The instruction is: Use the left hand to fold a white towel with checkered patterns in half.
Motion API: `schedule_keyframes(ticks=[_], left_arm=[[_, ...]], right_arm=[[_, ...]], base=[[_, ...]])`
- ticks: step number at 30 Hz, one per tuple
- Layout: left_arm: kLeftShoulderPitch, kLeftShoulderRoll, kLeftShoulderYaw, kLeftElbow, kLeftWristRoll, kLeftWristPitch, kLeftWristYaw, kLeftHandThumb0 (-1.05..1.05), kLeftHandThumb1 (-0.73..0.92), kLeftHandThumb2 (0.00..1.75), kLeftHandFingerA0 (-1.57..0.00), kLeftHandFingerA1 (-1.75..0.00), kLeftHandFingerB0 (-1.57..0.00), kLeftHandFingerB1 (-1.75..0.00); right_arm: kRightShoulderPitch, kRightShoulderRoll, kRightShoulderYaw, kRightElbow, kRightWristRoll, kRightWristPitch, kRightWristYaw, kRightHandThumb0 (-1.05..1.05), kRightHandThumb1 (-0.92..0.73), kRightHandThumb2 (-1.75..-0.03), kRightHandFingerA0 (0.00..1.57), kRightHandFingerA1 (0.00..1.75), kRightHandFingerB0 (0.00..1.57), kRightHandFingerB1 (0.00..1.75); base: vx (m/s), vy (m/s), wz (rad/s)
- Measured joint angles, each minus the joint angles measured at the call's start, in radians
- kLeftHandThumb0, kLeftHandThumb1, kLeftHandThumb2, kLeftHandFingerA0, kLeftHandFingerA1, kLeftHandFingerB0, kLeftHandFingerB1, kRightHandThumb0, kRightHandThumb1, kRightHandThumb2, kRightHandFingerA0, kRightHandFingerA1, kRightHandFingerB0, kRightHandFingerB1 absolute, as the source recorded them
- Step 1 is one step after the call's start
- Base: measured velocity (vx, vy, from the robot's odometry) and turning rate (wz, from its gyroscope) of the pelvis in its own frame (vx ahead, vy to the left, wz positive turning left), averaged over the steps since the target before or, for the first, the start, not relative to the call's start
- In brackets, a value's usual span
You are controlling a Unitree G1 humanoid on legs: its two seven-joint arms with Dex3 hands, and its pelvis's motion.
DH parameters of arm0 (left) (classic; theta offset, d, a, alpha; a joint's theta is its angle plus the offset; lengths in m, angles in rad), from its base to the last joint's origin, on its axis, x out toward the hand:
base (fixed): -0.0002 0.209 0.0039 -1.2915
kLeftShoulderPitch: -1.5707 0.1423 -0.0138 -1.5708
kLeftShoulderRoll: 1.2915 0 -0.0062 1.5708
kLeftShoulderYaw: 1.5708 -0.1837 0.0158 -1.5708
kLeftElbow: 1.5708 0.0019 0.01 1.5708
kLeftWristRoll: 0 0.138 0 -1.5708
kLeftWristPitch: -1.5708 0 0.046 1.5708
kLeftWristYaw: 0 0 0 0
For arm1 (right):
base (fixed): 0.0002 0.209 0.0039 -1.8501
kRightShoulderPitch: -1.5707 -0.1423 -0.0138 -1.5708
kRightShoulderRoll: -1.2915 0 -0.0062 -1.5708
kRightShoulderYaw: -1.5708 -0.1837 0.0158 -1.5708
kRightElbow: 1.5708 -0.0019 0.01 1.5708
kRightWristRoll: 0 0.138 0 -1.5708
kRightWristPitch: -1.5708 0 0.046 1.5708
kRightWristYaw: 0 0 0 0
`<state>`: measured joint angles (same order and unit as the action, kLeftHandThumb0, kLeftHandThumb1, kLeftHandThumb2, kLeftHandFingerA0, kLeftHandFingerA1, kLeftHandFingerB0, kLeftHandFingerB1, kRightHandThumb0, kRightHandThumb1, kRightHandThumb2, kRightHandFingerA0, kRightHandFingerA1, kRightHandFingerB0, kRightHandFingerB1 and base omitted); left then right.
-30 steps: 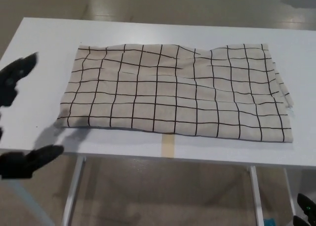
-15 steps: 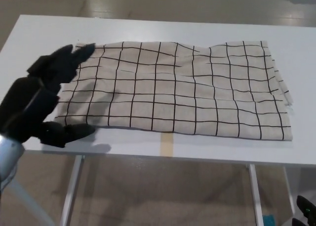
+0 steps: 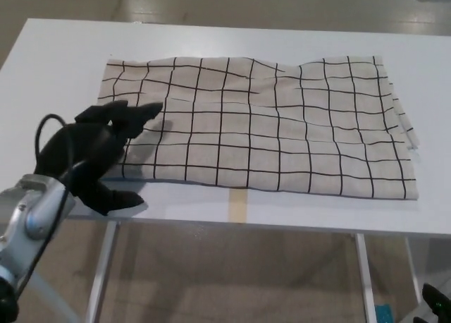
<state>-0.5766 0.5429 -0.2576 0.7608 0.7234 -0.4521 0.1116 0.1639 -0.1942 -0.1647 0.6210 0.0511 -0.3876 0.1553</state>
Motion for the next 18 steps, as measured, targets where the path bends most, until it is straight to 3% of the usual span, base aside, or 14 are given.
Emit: schedule_keyframes(ticks=[12, 13, 14, 18], left_arm=[[-0.094, 0.001, -0.125, 0.143, 0.079, 0.064, 0.147, -0.59, 0.37, 0.76, 0.00, -0.12, 0.00, -0.17], [-0.097, 0.001, -0.130, 0.146, 0.081, 0.065, 0.155, -0.58, 0.37, 0.76, 0.00, -0.13, 0.00, -0.18], [-0.103, 0.001, -0.141, 0.153, 0.086, 0.067, 0.171, -0.59, 0.37, 0.76, 0.00, -0.14, 0.00, -0.18], [-0.118, -0.003, -0.179, 0.177, 0.104, 0.071, 0.236, -0.60, 0.39, 0.77, 0.00, -0.16, 0.00, -0.19]], right_arm=[[0.008, 0.000, -0.003, 0.000, 0.005, -0.014, 0.015, -0.61, -0.42, -0.83, 0.08, 0.45, 0.00, 0.33], [0.009, 0.000, -0.003, 0.000, 0.005, -0.014, 0.015, -0.64, -0.49, -0.78, 0.05, 0.39, 0.06, 0.32], [0.011, 0.000, -0.003, 0.000, 0.004, -0.015, 0.016, -0.60, -0.61, -0.59, 0.13, 0.30, 0.08, 0.25], [0.015, 0.000, -0.005, -0.001, 0.005, -0.015, 0.017, -0.59, -0.61, -0.59, 0.13, 0.30, 0.08, 0.26]], base=[[0.00, 0.000, 0.00], [0.00, 0.000, 0.00], [0.00, 0.000, 0.00], [0.00, 0.000, 0.00]])
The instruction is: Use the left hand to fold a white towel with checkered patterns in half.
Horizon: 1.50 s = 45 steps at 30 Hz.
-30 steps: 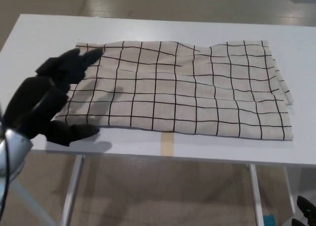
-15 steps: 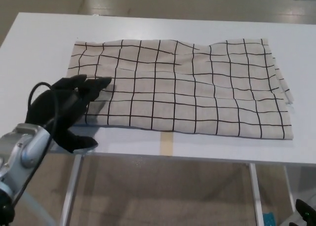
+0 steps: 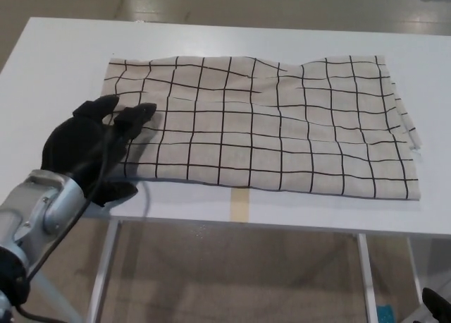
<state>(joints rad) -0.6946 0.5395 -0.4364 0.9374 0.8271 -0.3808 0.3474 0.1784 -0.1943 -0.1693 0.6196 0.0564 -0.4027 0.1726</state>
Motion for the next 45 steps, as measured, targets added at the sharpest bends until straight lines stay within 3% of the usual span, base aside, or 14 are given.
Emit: schedule_keyframes(ticks=[6, 8, 9, 10, 11, 12, 13, 14, 15, 16, 19, 20, 22, 45], left_arm=[[-0.027, -0.019, -0.058, 0.031, 0.031, 0.012, 0.080, -0.69, 0.42, 0.72, -0.12, -0.17, -0.12, -0.15], [-0.040, -0.039, -0.087, 0.043, 0.043, 0.023, 0.114, -0.69, 0.41, 0.72, -0.11, -0.27, -0.11, -0.23], [-0.040, -0.039, -0.087, 0.043, 0.043, 0.023, 0.114, -0.64, 0.40, 0.73, -0.07, -0.37, -0.05, -0.31], [-0.046, -0.051, -0.101, 0.047, 0.051, 0.029, 0.130, -0.30, 0.29, 0.88, -0.06, -0.50, -0.05, -0.50], [-0.050, -0.061, -0.112, 0.050, 0.056, 0.034, 0.143, -0.30, 0.29, 0.88, -0.06, -0.50, -0.05, -0.50], [-0.052, -0.066, -0.117, 0.052, 0.059, 0.037, 0.150, -0.51, 0.51, 0.56, -0.51, -0.41, -0.51, -0.36], [-0.055, -0.078, -0.128, 0.058, 0.062, 0.042, 0.162, -0.46, 0.52, 0.56, -0.69, -0.62, -0.72, -0.49], [-0.055, -0.079, -0.129, 0.059, 0.062, 0.043, 0.164, -0.39, 0.52, 0.57, -0.81, -1.26, -0.86, -1.02], [-0.061, -0.094, -0.144, 0.068, 0.068, 0.049, 0.186, -0.39, 0.52, 0.57, -0.81, -1.26, -0.86, -1.02], [-0.064, -0.102, -0.155, 0.076, 0.072, 0.053, 0.205, -0.31, 0.59, 0.55, -0.73, -1.75, -0.70, -1.67], [-0.073, -0.121, -0.176, 0.095, 0.081, 0.055, 0.259, -0.31, 0.60, 0.57, -0.71, -1.75, -0.62, -1.73], [-0.074, -0.125, -0.178, 0.099, 0.082, 0.054, 0.275, -0.26, 0.63, 0.56, -0.73, -1.75, -0.55, -1.75], [-0.080, -0.132, -0.179, 0.108, 0.083, 0.049, 0.299, -0.20, 0.63, 0.55, -0.79, -1.75, -0.55, -1.73], [-0.125, -0.024, -0.126, 0.155, 0.041, -0.071, 0.298, -0.22, 0.68, 0.56, -0.78, -1.75, -0.54, -1.75]], right_arm=[[0.000, 0.000, -0.004, 0.000, 0.002, 0.000, 0.003, -0.59, -0.61, -0.59, 0.13, 0.31, 0.08, 0.26], [0.000, 0.002, -0.004, 0.000, 0.002, 0.000, 0.003, -0.64, -0.46, -0.78, 0.06, 0.40, 0.05, 0.32], [0.000, 0.002, -0.004, 0.000, 0.002, 0.000, 0.003, -0.65, -0.46, -0.79, 0.07, 0.41, 0.04, 0.32], [0.002, 0.003, -0.005, -0.002, 0.003, 0.000, 0.003, -0.60, -0.60, -0.61, 0.14, 0.31, 0.10, 0.24], [0.003, 0.005, -0.005, -0.003, 0.003, 0.000, 0.003, -0.60, -0.60, -0.61, 0.14, 0.31, 0.10, 0.24], [0.004, 0.005, -0.005, -0.004, 0.002, 0.000, 0.003, -0.35, -0.42, -0.97, 0.00, 0.50, 0.00, 0.50], [0.006, 0.006, -0.005, -0.007, 0.002, 0.000, 0.002, -0.35, -0.42, -0.97, 0.00, 0.49, 0.00, 0.50], [0.006, 0.006, -0.005, -0.007, 0.002, 0.000, 0.002, -0.34, -0.42, -0.97, 0.00, 0.49, 0.00, 0.49], [0.008, 0.009, -0.005, -0.013, 0.002, 0.000, 0.002, -0.34, -0.42, -0.97, 0.00, 0.49, 0.00, 0.49], [0.011, 0.010, -0.005, -0.017, 0.002, 0.000, 0.001, -0.64, -0.48, -0.78, 0.13, 0.42, 0.07, 0.35], [0.015, 0.012, -0.007, -0.026, 0.004, 0.001, 0.001, -0.58, -0.62, -0.59, 0.21, 0.33, 0.12, 0.27], [0.015, 0.012, -0.008, -0.029, 0.004, 0.002, 0.002, -0.64, -0.48, -0.78, 0.18, 0.43, 0.09, 0.38], [0.015, 0.012, -0.011, -0.034, 0.008, 0.004, 0.003, -0.65, -0.49, -0.80, 0.22, 0.45, 0.11, 0.40], [0.014, 0.012, -0.020, -0.042, 0.041, 0.017, 0.034, -0.65, -0.50, -0.82, 0.29, 0.46, 0.23, 0.43]], base=[[0.00, 0.000, 0.00], [0.00, 0.000, 0.00], [0.00, 0.000, 0.00], [0.00, 0.000, 0.00], [0.00, 0.000, 0.00], [0.00, 0.000, 0.00], [0.00, 0.000, 0.00], [0.00, 0.000, 0.00], [0.00, 0.000, 0.00], [0.00, 0.000, 0.00], [0.00, 0.000, 0.00], [0.00, 0.000, 0.00], [0.00, 0.000, 0.00], [0.00, 0.000, 0.00]])
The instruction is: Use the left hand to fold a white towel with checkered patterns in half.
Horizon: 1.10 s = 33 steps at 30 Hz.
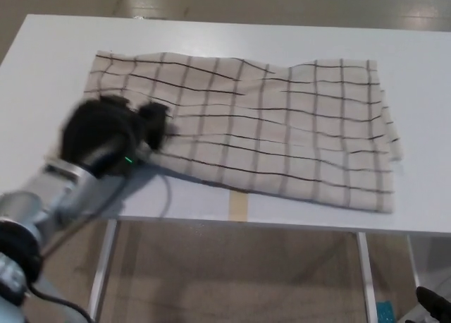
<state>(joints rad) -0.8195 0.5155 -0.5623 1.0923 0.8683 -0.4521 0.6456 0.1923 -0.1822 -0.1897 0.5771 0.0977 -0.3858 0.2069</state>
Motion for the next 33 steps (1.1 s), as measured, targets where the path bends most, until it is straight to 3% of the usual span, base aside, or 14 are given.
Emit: schedule_keyframes(ticks=[2, 4, 5, 11, 12, 13, 14, 19, 20, 23, 24, 30, 31, 33], left_arm=[[-0.032, 0.045, 0.005, 0.010, 0.000, -0.011, 0.011, -0.22, 0.68, 0.56, -0.79, -1.75, -0.54, -1.75], [-0.059, 0.080, 0.006, 0.012, 0.001, -0.027, 0.015, -0.22, 0.68, 0.56, -0.79, -1.75, -0.54, -1.75], [-0.081, 0.103, 0.008, 0.012, 0.001, -0.036, 0.020, -0.22, 0.68, 0.56, -0.79, -1.75, -0.56, -1.75], [-0.158, 0.160, -0.001, -0.010, 0.019, -0.050, 0.039, -0.23, 0.69, 0.56, -0.80, -1.75, -0.57, -1.75], [-0.163, 0.163, -0.003, -0.014, 0.021, -0.052, 0.041, -0.24, 0.66, 0.56, -0.82, -1.75, -0.58, -1.75], [-0.173, 0.168, -0.008, -0.022, 0.025, -0.056, 0.041, -0.24, 0.66, 0.56, -0.82, -1.75, -0.58, -1.75], [-0.179, 0.169, -0.012, -0.028, 0.029, -0.058, 0.041, -0.31, 0.46, 0.81, -1.15, -1.42, -0.92, -1.29], [-0.222, 0.170, -0.059, -0.104, 0.071, -0.068, 0.042, -0.30, 0.45, 0.80, -1.15, -1.42, -0.92, -1.29], [-0.222, 0.170, -0.060, -0.105, 0.072, -0.068, 0.042, -0.24, 0.59, 0.56, -0.84, -1.75, -0.66, -1.67], [-0.240, 0.166, -0.093, -0.138, 0.100, -0.073, 0.042, -0.24, 0.59, 0.56, -0.84, -1.75, -0.66, -1.68], [-0.258, 0.155, -0.127, -0.165, 0.121, -0.086, 0.043, -0.25, 0.54, 0.56, -0.85, -1.75, -1.07, -0.87], [-0.314, 0.104, -0.219, -0.249, 0.188, -0.152, 0.042, -0.28, 0.52, 0.56, -0.87, -1.75, -1.09, -0.73], [-0.320, 0.098, -0.228, -0.258, 0.193, -0.156, 0.041, -0.35, 0.51, 0.56, -0.88, -1.75, -1.06, -0.68], [-0.334, 0.080, -0.252, -0.285, 0.213, -0.176, 0.039, -0.39, 0.38, 0.60, -1.05, -1.62, -1.05, -0.78]], right_arm=[[0.001, -0.001, 0.000, 0.000, 0.000, 0.002, 0.000, -0.60, -0.61, -0.59, 0.36, 0.36, 0.29, 0.32], [-0.002, -0.001, 0.000, -0.001, 0.000, 0.004, 0.001, -0.60, -0.61, -0.59, 0.36, 0.36, 0.29, 0.32], [-0.003, -0.002, 0.000, -0.001, 0.000, 0.005, 0.001, -0.65, -0.50, -0.82, 0.30, 0.47, 0.24, 0.43], [-0.005, -0.005, 0.004, -0.003, -0.005, 0.012, 0.000, -0.65, -0.50, -0.83, 0.30, 0.47, 0.25, 0.44], [-0.005, -0.005, 0.005, -0.004, -0.005, 0.013, 0.000, -0.61, -0.61, -0.59, 0.37, 0.36, 0.34, 0.33], [-0.005, -0.005, 0.005, -0.004, -0.005, 0.016, 0.000, -0.61, -0.61, -0.59, 0.37, 0.36, 0.34, 0.33], [-0.005, -0.005, 0.005, -0.005, -0.005, 0.018, 0.000, -0.61, -0.61, -0.59, 0.37, 0.36, 0.34, 0.33], [-0.004, -0.005, 0.005, -0.016, -0.005, 0.024, 0.000, -0.61, -0.61, -0.59, 0.37, 0.37, 0.35, 0.33], [-0.004, -0.005, 0.005, -0.016, -0.005, 0.024, 0.000, -0.60, -0.61, -0.59, 0.38, 0.36, 0.39, 0.34], [-0.003, -0.005, 0.004, -0.021, -0.005, 0.026, -0.001, -0.59, -0.61, -0.60, 0.39, 0.37, 0.39, 0.35], [-0.004, -0.005, 0.004, -0.021, -0.005, 0.027, -0.002, -0.60, -0.61, -0.59, 0.40, 0.37, 0.41, 0.35], [-0.011, -0.005, 0.005, -0.022, -0.005, 0.027, -0.002, -0.60, -0.61, -0.59, 0.40, 0.38, 0.43, 0.36], [-0.010, -0.005, 0.005, -0.023, -0.005, 0.027, -0.002, -0.72, -0.54, -0.87, 0.38, 0.50, 0.42, 0.49], [-0.011, -0.005, 0.005, -0.027, -0.006, 0.027, -0.003, -0.71, -0.53, -0.87, 0.38, 0.50, 0.42, 0.49]], base=[[0.00, 0.000, 0.00], [0.00, 0.000, 0.00], [0.00, 0.000, 0.00], [0.00, 0.000, 0.00], [0.00, 0.000, 0.00], [0.00, 0.000, 0.00], [0.00, 0.000, 0.00], [0.00, 0.000, 0.00], [0.00, 0.000, 0.00], [0.00, 0.000, 0.00], [0.00, 0.000, 0.00], [0.00, 0.000, 0.00], [0.00, 0.000, 0.00], [0.00, 0.000, 0.00]])
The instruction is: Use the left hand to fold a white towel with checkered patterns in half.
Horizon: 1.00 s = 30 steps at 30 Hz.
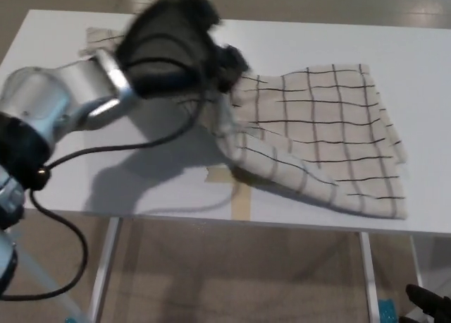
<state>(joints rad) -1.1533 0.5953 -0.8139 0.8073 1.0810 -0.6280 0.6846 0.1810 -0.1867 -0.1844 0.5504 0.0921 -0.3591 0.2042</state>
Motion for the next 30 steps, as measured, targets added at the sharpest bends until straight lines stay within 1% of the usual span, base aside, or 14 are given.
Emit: schedule_keyframes(ticks=[2, 3, 5, 6, 7, 8, 9, 10, 11, 12, 15, 21, 26, 30], left_arm=[[-0.011, -0.025, -0.041, -0.056, 0.024, -0.017, -0.007, -0.39, 0.38, 0.60, -1.05, -1.62, -1.05, -0.78], [-0.015, -0.052, -0.075, -0.104, 0.046, -0.036, -0.012, -0.35, 0.52, 0.57, -0.90, -1.75, -0.99, -1.04], [-0.015, -0.068, -0.089, -0.127, 0.057, -0.048, -0.017, -0.35, 0.52, 0.57, -0.90, -1.75, -0.99, -1.04], [-0.016, -0.080, -0.100, -0.149, 0.063, -0.060, -0.022, -0.36, 0.52, 0.57, -0.91, -1.75, -0.85, -1.38], [-0.016, -0.102, -0.112, -0.177, 0.072, -0.077, -0.029, -0.36, 0.52, 0.57, -0.91, -1.75, -0.85, -1.38], [-0.016, -0.111, -0.116, -0.187, 0.076, -0.083, -0.033, -0.38, 0.40, 0.78, -1.25, -1.46, -0.94, -1.24], [-0.016, -0.117, -0.118, -0.195, 0.078, -0.088, -0.036, -0.38, 0.40, 0.78, -1.25, -1.46, -0.94, -1.24], [-0.016, -0.134, -0.123, -0.210, 0.081, -0.099, -0.040, -0.39, 0.38, 0.75, -1.24, -1.48, -0.94, -1.28], [-0.016, -0.141, -0.126, -0.215, 0.082, -0.105, -0.042, -0.33, 0.56, 0.57, -0.90, -1.75, -0.76, -1.60], [-0.016, -0.147, -0.128, -0.219, 0.085, -0.109, -0.043, -0.33, 0.56, 0.57, -0.90, -1.75, -0.75, -1.61], [-0.016, -0.178, -0.135, -0.242, 0.096, -0.121, -0.052, -0.33, 0.56, 0.57, -0.90, -1.75, -0.75, -1.61], [-0.017, -0.209, -0.136, -0.257, 0.116, -0.134, -0.064, -0.33, 0.56, 0.57, -0.92, -1.75, -0.75, -1.64], [-0.026, -0.234, -0.136, -0.245, 0.120, -0.153, -0.087, -0.35, 0.56, 0.58, -0.93, -1.75, -0.77, -1.63], [-0.042, -0.258, -0.139, -0.211, 0.120, -0.181, -0.101, -0.32, 0.59, 0.59, -0.96, -1.75, -0.77, -1.66]], right_arm=[[0.002, 0.001, -0.002, -0.013, 0.004, 0.007, 0.002, -0.71, -0.53, -0.87, 0.38, 0.50, 0.42, 0.49], [-0.002, 0.002, -0.002, -0.026, 0.007, 0.014, 0.004, -0.60, -0.60, -0.59, 0.44, 0.41, 0.50, 0.38], [-0.004, 0.004, -0.002, -0.036, 0.009, 0.017, 0.006, -0.60, -0.60, -0.59, 0.44, 0.41, 0.50, 0.38], [-0.005, 0.003, -0.002, -0.045, 0.009, 0.022, 0.006, -0.59, -0.60, -0.59, 0.44, 0.41, 0.51, 0.38], [-0.004, 0.003, -0.002, -0.051, 0.009, 0.031, 0.006, -0.59, -0.60, -0.59, 0.44, 0.41, 0.51, 0.38], [-0.004, 0.002, -0.002, -0.055, 0.009, 0.035, 0.006, -0.59, -0.60, -0.59, 0.44, 0.40, 0.51, 0.38], [-0.004, 0.002, -0.002, -0.058, 0.009, 0.039, 0.006, -0.59, -0.60, -0.59, 0.44, 0.40, 0.51, 0.38], [-0.003, 0.002, -0.002, -0.065, 0.009, 0.047, 0.006, -0.59, -0.60, -0.59, 0.44, 0.41, 0.51, 0.38], [-0.003, 0.001, -0.002, -0.069, 0.009, 0.050, 0.006, -0.65, -0.50, -0.88, 0.33, 0.49, 0.47, 0.53], [-0.003, 0.001, -0.002, -0.074, 0.009, 0.053, 0.006, -0.61, -0.60, -0.59, 0.43, 0.39, 0.50, 0.38], [-0.002, -0.008, 0.000, -0.084, 0.006, 0.063, 0.008, -0.61, -0.60, -0.59, 0.43, 0.40, 0.50, 0.38], [-0.004, -0.015, 0.000, -0.086, 0.008, 0.070, 0.013, -0.61, -0.60, -0.59, 0.45, 0.42, 0.52, 0.39], [-0.012, -0.015, -0.005, -0.086, 0.012, 0.072, 0.017, -0.60, -0.60, -0.59, 0.46, 0.43, 0.55, 0.40], [-0.014, -0.013, -0.006, -0.086, 0.013, 0.072, 0.018, -0.60, -0.59, -0.59, 0.48, 0.43, 0.54, 0.39]], base=[[0.00, 0.000, 0.00], [0.00, 0.000, 0.00], [0.00, 0.000, 0.00], [0.00, 0.000, 0.00], [0.00, 0.000, 0.00], [0.00, 0.000, 0.00], [0.00, 0.000, 0.00], [0.00, 0.000, 0.00], [0.00, 0.000, 0.00], [0.00, 0.000, 0.00], [0.00, 0.000, 0.00], [0.00, 0.000, 0.00], [0.00, 0.000, 0.00], [0.00, 0.000, 0.00]])
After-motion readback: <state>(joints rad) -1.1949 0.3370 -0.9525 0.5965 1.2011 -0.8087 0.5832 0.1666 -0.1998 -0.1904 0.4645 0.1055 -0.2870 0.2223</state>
